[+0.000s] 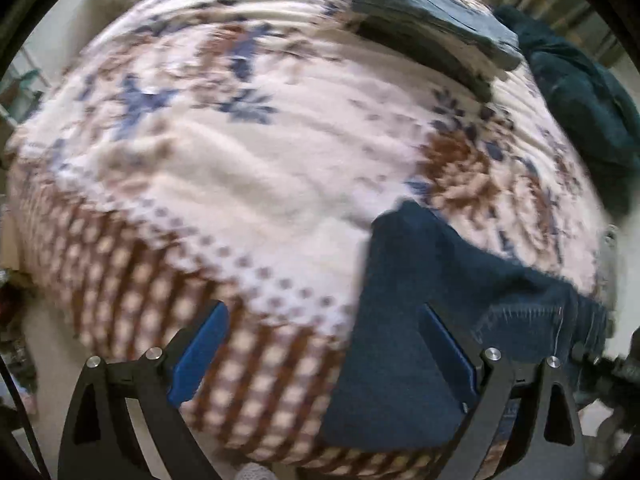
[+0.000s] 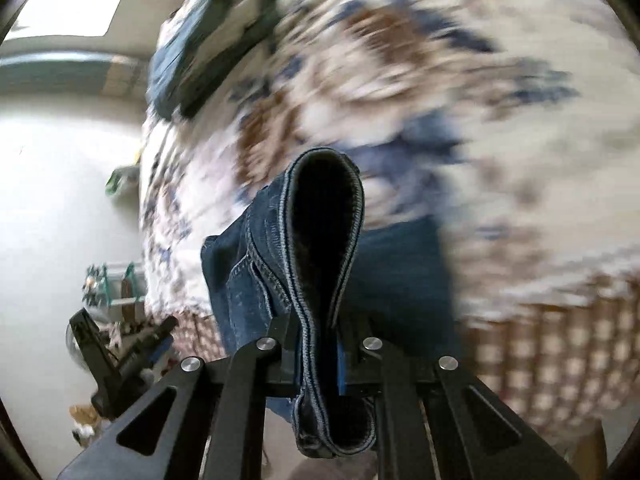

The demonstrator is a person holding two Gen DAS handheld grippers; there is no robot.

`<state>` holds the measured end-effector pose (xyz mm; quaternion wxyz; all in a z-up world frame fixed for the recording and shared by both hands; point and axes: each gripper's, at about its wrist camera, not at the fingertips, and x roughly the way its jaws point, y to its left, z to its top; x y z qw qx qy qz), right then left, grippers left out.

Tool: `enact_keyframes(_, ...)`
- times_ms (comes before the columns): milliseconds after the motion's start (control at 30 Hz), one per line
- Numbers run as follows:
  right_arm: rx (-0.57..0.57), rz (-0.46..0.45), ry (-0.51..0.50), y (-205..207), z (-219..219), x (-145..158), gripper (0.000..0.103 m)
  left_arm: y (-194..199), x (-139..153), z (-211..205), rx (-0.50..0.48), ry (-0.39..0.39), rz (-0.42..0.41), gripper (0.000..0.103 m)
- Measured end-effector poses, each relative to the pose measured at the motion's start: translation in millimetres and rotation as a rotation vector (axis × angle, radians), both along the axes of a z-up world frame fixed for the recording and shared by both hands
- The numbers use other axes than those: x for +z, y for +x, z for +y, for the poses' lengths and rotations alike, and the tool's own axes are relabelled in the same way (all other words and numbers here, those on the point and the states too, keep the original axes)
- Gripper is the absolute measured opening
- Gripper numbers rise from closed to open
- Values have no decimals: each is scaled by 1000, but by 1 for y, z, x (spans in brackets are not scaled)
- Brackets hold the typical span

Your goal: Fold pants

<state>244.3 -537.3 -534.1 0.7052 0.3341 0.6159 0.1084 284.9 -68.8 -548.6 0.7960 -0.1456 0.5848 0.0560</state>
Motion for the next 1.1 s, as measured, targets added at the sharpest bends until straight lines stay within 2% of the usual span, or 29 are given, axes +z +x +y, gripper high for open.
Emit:
enact_keyframes(133, -87, 65, -85, -19, -64, -12, 12, 38, -22, -26, -67, -55, 37, 96)
enact_keyframes(200, -66, 99, -91, -22, -81, -28, 13, 55, -36, -38, -94, -95, 65, 96)
enact_keyframes(267, -54, 135, -81, -20, -85, -47, 25, 74, -54, -52, -127, -137, 107, 96)
enact_keyframes(300, -60, 145, -81, -21, -88, -52, 25, 81, -65, -58, -137, -149, 140, 96)
enact_keyframes(333, -57, 155, -85, -20, -89, -56, 29, 90, -77, -64, -138, -162, 178, 96)
enact_keyframes(367, -58, 162, -104, -21, -90, -58, 45, 93, -85, -66, -135, -187, 199, 96)
enact_keyframes(400, -71, 168, -130, -22, -92, -56, 55, 96, -94, -67, -122, -206, 228, 96)
enact_keyframes(433, -88, 166, -135, -25, -95, -57, 73, 100, -103, -67, -102, -236, 258, 96)
enact_keyframes(467, -120, 163, -124, -31, -101, -57, 78, 101, -108, -65, -83, -280, 256, 96)
enact_keyframes(533, -176, 194, -98, -48, -111, -63, 78, 101, -107, -60, -66, -327, 216, 82)
enact_keyframes(567, -197, 222, -89, -55, -113, -67, 78, 102, -105, -61, -91, -354, 192, 52)
enact_keyframes(600, -216, 236, -73, -62, -117, -71, 78, 103, -103, -62, -115, -349, 187, 43)
enact_keyframes(700, -305, 296, 72, -83, -118, -102, 78, 104, -102, -64, -178, -328, 178, 35)
enact_keyframes(767, -373, 297, 165, -92, -117, -121, 80, 105, -105, -64, -196, -335, 181, 34)
enact_keyframes(800, -414, 284, 198, -96, -119, -127, 77, 107, -105, -63, -202, -338, 181, 32)
enact_keyframes(833, -460, 254, 220, -101, -121, -128, 49, 108, -105, -62, -207, -347, 179, 31)
enact_keyframes(867, -491, 222, 270, -105, -123, -127, 25, 109, -104, -60, -207, -349, 176, 30)
enact_keyframes(900, -520, 220, 297, -110, -124, -125, 24, 114, -104, -57, -195, -343, 169, 30)
enact_keyframes(967, -533, 206, 272, -118, -128, -112, 21, 124, -103, -43, -139, -321, 144, 29)
enact_keyframes(1033, -512, 210, 185, -121, -130, -101, 21, 131, -103, -29, -66, -371, 152, 29)
enact_keyframes(1100, -458, 205, 159, -116, -129, -100, 23, 131, -98, -24, -35, -414, 146, 32)
